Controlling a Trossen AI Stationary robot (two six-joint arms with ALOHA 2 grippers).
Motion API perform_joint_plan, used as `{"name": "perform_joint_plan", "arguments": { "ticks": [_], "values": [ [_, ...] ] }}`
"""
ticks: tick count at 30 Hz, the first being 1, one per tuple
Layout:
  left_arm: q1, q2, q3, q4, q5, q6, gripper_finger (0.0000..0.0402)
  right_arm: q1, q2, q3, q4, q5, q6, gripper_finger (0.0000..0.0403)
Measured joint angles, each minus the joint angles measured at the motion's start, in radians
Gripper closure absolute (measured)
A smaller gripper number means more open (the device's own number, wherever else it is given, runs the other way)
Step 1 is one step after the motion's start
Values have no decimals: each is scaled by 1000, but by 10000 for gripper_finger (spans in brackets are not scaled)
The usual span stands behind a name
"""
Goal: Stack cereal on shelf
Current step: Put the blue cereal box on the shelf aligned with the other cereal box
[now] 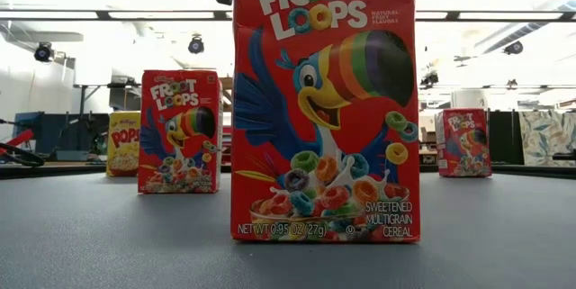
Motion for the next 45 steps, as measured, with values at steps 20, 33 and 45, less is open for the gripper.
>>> {"name": "perform_joint_plan", "arguments": {
  "ticks": [20,33,45],
  "values": [
    [1,0,0,-8,0,0,170,-239,51,-2,-32,-224,-71,225],
    [2,0,0,-8,0,0,170,-253,96,-3,-32,-233,-94,225],
    [2,0,0,-10,0,0,170,-273,117,-3,-8,-231,-111,225]
  ]
}}
